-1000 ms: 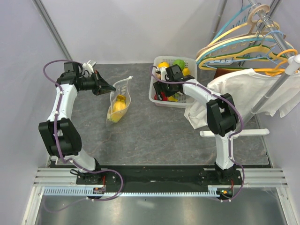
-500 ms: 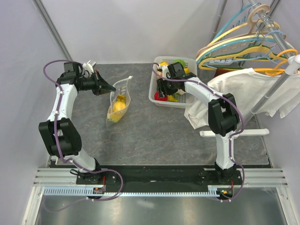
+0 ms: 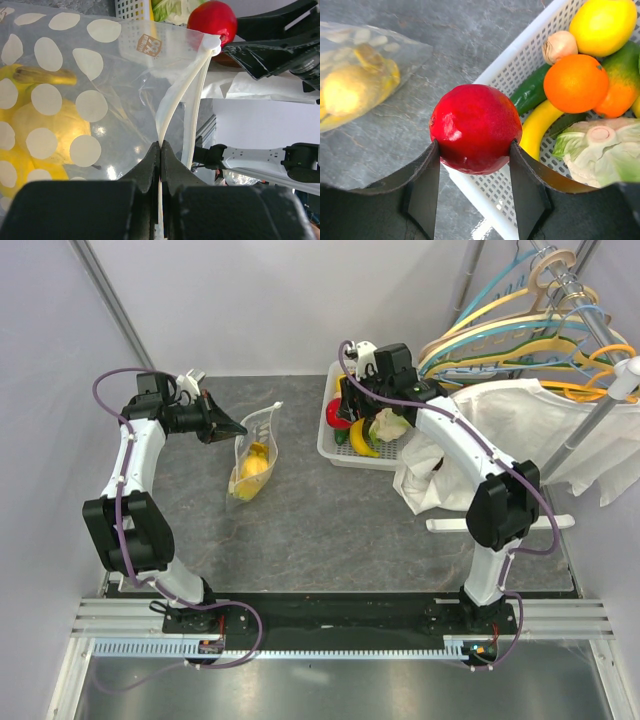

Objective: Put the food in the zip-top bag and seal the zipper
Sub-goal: Pick up the fake fruit from the bin, then place the fake fruit in the zipper food storage bag.

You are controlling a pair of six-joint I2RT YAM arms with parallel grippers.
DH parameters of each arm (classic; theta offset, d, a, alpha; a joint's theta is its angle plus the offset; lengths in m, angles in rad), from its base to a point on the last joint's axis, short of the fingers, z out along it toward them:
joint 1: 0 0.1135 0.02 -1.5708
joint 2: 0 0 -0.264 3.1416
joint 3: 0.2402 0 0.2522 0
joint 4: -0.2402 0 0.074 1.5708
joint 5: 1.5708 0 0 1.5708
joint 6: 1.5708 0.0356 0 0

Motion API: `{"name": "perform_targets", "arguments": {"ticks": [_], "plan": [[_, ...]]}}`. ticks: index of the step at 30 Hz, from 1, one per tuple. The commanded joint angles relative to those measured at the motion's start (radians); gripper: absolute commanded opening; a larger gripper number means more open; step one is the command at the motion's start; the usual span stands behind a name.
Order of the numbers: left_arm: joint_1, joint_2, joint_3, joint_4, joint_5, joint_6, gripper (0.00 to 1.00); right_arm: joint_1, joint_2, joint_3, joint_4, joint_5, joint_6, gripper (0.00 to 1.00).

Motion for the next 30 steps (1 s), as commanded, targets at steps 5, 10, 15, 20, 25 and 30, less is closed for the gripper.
{"name": "perform_targets", "arguments": {"ticks": [5,10,15,20,25,30], "plan": [[0.004,0.019,0.01,0.003,-0.018,0.026,0.02,0.016,-0.087,0.063,0.008,-0.096,0.053,0.32],[0.003,0.043,0.008,0.002,-0.016,0.022,0.02,0.07,-0.116,0.101,0.018,-0.14,0.065,0.31],[0.004,0.042,0.013,0.005,-0.016,0.019,0.02,0.156,-0.152,0.138,0.064,-0.189,0.081,0.31],[0.003,0.039,0.01,0.003,-0.009,0.014,0.02,0.272,-0.152,0.181,0.098,-0.188,0.064,0.32],[0.003,0.023,0.011,0.005,0.002,0.008,0.02,0.34,-0.095,0.205,0.115,-0.167,0.059,0.32],[0.003,0.0,0.024,0.003,0.008,-0.001,0.02,0.361,-0.032,0.19,0.135,-0.141,0.062,0.32]]}}
